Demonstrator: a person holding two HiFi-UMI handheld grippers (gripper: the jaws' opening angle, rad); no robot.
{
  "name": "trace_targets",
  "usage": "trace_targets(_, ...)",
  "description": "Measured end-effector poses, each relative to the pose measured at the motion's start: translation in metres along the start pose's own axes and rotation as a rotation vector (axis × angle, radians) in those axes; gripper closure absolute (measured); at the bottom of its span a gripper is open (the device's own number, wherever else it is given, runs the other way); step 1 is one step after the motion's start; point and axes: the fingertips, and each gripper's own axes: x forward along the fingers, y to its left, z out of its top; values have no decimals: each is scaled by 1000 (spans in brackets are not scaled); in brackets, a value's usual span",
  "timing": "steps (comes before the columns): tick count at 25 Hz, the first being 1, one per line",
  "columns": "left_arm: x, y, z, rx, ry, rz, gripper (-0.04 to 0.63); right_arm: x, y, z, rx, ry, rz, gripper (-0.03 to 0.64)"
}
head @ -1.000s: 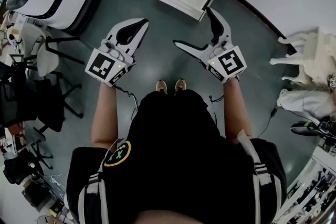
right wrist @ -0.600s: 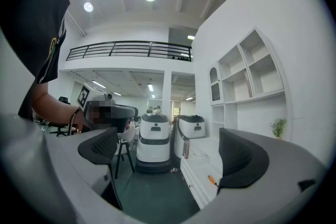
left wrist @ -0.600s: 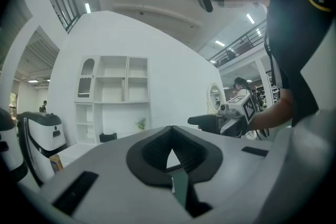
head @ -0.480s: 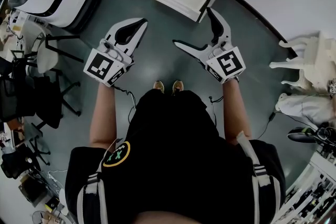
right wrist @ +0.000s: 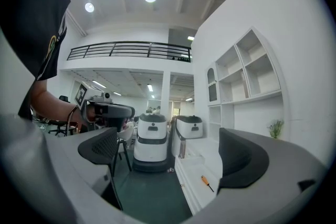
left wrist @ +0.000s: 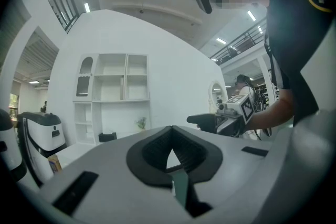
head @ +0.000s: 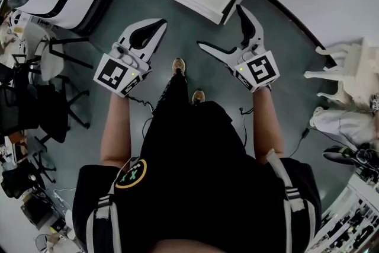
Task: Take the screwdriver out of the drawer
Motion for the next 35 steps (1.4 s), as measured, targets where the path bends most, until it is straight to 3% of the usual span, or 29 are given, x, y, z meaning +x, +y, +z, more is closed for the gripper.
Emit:
trace_targets(9, 37, 55, -21, -2, -6, -9, 578, 46, -48, -19, -1, 3, -19, 31)
trace_targets(16, 82, 116, -44, 62, 24, -44, 578, 109, -103, -41, 9, 33, -30, 31)
trace_targets(23, 122, 170, -50, -36, 13, -61, 578, 172, -152, -67, 14, 83, -33, 31)
trace_targets(35, 143, 229, -70, -46, 30, -70, 578, 253, -201, -132, 12, 203, -6, 31)
